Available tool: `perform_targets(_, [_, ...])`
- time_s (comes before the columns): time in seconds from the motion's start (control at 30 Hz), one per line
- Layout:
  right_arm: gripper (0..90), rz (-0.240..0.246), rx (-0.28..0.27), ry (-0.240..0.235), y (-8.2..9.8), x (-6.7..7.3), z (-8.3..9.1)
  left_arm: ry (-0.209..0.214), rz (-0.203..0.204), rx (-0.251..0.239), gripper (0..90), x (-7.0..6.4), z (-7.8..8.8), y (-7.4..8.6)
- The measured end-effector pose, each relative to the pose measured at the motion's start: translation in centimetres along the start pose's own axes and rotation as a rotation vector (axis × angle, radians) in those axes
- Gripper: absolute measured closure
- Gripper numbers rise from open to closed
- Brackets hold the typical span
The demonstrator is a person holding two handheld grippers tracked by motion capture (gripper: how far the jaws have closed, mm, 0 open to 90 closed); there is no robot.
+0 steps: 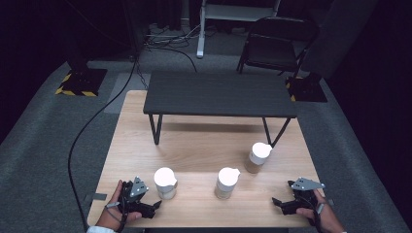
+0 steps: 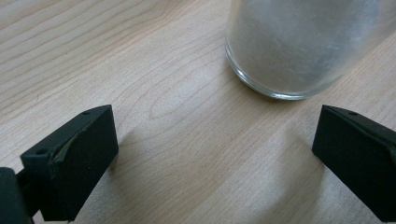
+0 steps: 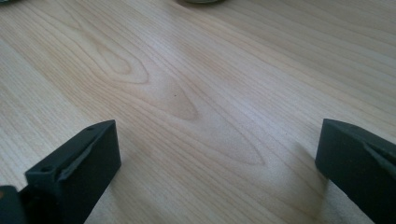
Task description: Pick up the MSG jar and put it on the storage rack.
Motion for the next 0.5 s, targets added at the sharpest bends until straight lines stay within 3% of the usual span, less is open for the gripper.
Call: perform_targets(0.5, [0.0,-0.005,0.0,0.004,-0.02,0.12,-0.01,-0.004,0.005,0.001,0.5,-0.21,0.06,0.07])
Point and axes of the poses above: each handheld gripper's, and its own axes: z roughly backward along the jaws, y roughly out of its underside, x roughly to its left, the point moved 1 cm from there along -z, roughly forward along the jaws, and after that the axes turned 13 degrees about x, right-handed, at the moved point
